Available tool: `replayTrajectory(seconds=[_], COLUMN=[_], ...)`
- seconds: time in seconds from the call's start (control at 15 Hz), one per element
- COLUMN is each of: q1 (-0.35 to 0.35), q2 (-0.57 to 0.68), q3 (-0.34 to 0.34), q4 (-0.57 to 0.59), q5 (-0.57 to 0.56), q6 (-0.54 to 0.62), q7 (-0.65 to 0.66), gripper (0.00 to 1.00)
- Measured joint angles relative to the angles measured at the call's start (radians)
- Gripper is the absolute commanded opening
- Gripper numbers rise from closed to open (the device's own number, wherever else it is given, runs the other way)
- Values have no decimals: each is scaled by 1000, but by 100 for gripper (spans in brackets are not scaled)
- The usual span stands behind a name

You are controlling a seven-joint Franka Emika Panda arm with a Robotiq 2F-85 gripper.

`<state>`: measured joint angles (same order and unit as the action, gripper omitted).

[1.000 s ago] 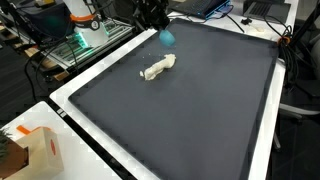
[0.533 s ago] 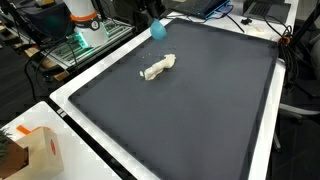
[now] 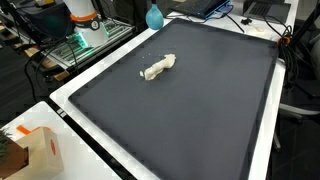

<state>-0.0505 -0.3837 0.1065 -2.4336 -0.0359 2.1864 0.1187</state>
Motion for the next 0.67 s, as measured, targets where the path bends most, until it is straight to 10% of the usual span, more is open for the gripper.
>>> replayTrajectory(seconds=[0.27,0.33,0.67], q1=[13,15,20], q2=[-1,-1,3], q3=[27,33,29], q4=[35,43,46], q5=[-65,-75,-75], q6=[-55,-71,-73], q7=[40,48,50], gripper=[25,50,50])
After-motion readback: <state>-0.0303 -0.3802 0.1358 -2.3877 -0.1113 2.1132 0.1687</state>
